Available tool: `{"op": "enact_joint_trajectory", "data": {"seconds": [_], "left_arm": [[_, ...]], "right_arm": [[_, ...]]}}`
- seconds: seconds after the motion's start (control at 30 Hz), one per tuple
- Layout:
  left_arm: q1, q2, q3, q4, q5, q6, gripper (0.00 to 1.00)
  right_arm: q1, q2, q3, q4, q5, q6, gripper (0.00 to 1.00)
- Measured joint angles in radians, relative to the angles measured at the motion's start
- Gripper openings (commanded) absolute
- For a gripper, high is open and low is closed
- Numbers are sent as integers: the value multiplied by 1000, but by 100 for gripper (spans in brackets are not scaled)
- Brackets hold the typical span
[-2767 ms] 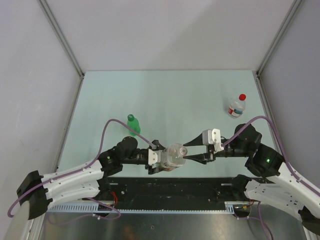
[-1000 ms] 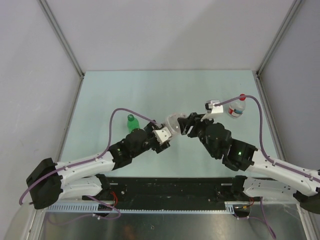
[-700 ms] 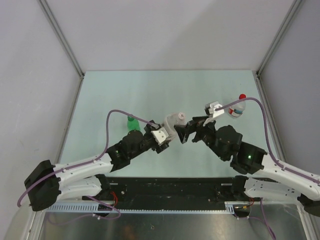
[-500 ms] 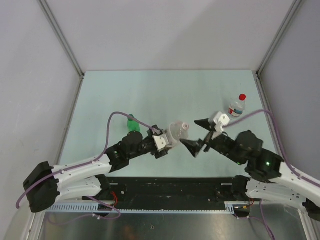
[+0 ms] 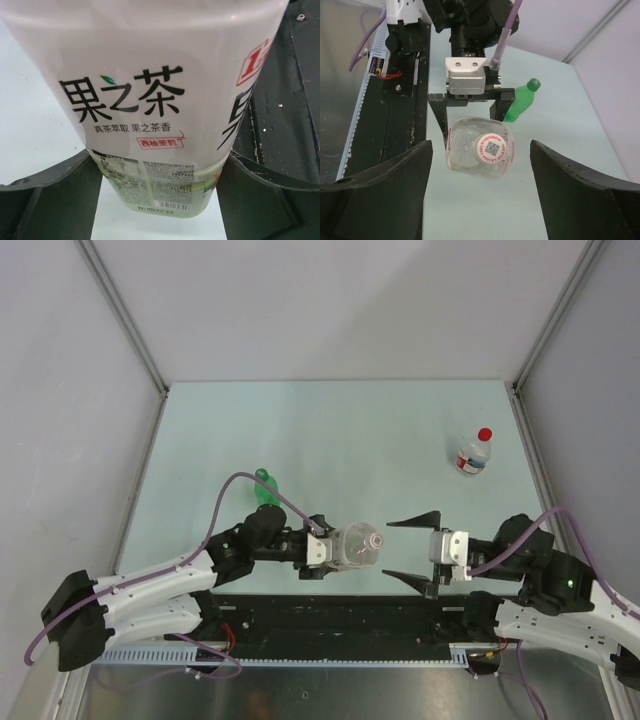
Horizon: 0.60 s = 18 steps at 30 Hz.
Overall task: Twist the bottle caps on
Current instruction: Screw the bottle cap onto the plastic bottle.
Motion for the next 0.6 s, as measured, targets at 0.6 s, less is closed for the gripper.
{"op": "enact_joint_trajectory", "data": {"seconds": [0.6], "left_arm": [[0,-8,0,-19,17,18,0]], "right_arm": [[0,106,-1,-8,-13,-9,58]]}}
